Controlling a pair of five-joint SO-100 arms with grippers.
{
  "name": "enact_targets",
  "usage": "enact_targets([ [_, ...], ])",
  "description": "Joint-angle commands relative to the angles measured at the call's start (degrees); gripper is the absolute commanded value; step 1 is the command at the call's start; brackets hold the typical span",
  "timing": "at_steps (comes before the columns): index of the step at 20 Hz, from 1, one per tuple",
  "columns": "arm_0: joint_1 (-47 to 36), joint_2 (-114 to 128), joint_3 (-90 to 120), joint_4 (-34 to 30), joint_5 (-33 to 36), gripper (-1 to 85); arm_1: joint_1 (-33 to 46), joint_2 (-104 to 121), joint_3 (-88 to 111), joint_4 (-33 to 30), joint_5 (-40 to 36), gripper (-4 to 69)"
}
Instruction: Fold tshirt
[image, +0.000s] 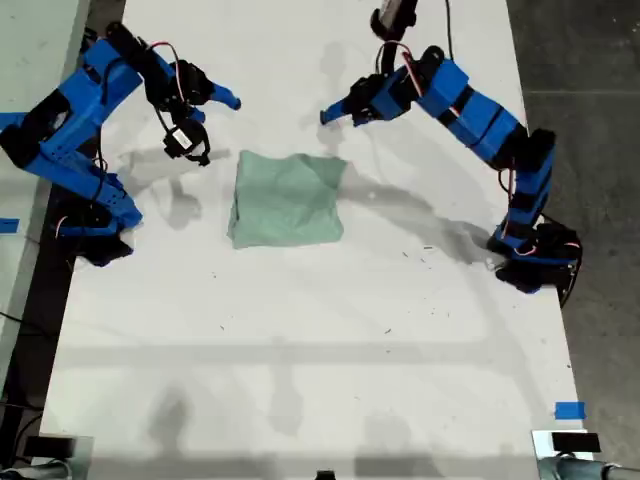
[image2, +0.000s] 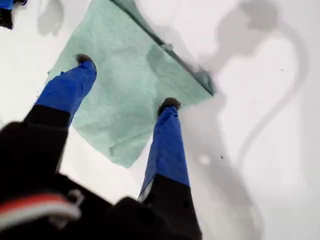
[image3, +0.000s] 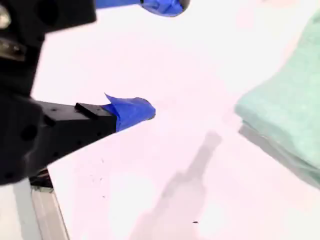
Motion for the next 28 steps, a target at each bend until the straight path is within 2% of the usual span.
enact_targets([
  [1, -5.7, 8.1, 4.0, -2.5, 2.9, 29.1, 5.3, 10.5, 4.4, 4.7, -2.5, 27.2],
  [3, -7.5, 12.4, 10.3, -5.2, 3.3, 29.1, 7.3, 17.7, 14.7, 5.9, -2.9, 26.1],
  [7, -7.6, 22.7, 27.2, -12.3, 3.0, 28.3, 8.5, 39.9, 44.1, 1.2, -1.9, 24.0],
  [9, -6.0, 29.4, 35.6, -15.5, 2.2, 26.7, 8.1, 52.6, 58.9, -0.2, 0.4, 23.1],
  [11, 0.4, 38.7, 42.9, -20.0, -2.1, 23.1, 5.9, 66.4, 73.2, -1.6, 3.7, 22.1],
  [13, 8.5, 46.5, 50.6, -25.3, -8.3, 18.3, 0.8, 78.7, 84.4, -2.9, 7.8, 21.6],
  [15, 17.4, 54.1, 59.8, -32.3, -12.7, 9.9, -6.2, 88.4, 93.8, -4.0, 14.3, 20.1],
  [16, 21.2, 57.3, 63.7, -34.1, -16.3, 2.9, -9.8, 93.7, 98.7, -4.9, 17.9, 19.0],
  [17, 24.4, 59.8, 66.6, -34.9, -20.3, 0.1, -13.1, 99.2, 103.7, -5.8, 21.5, 18.2],
  [19, 29.4, 63.9, 71.3, -36.3, -26.2, 0.1, -18.5, 110.6, 112.6, -4.9, 27.9, 17.7],
  [22, 33.5, 78.7, 82.8, -39.5, -29.5, 0.1, -25.4, 131.0, 126.7, -0.3, 37.0, 10.2],
  [24, 35.8, 99.1, 84.6, -27.8, -29.7, 6.2, -29.1, 128.1, 128.7, -2.7, 40.9, 8.1],
  [26, 35.1, 98.3, 84.5, -24.7, -29.7, 15.4, -30.0, 128.1, 128.9, -3.2, 42.5, 6.8],
  [28, 35.6, 98.3, 84.4, -24.1, -29.7, 18.1, -29.9, 127.9, 129.1, -3.6, 43.2, 5.8],
])
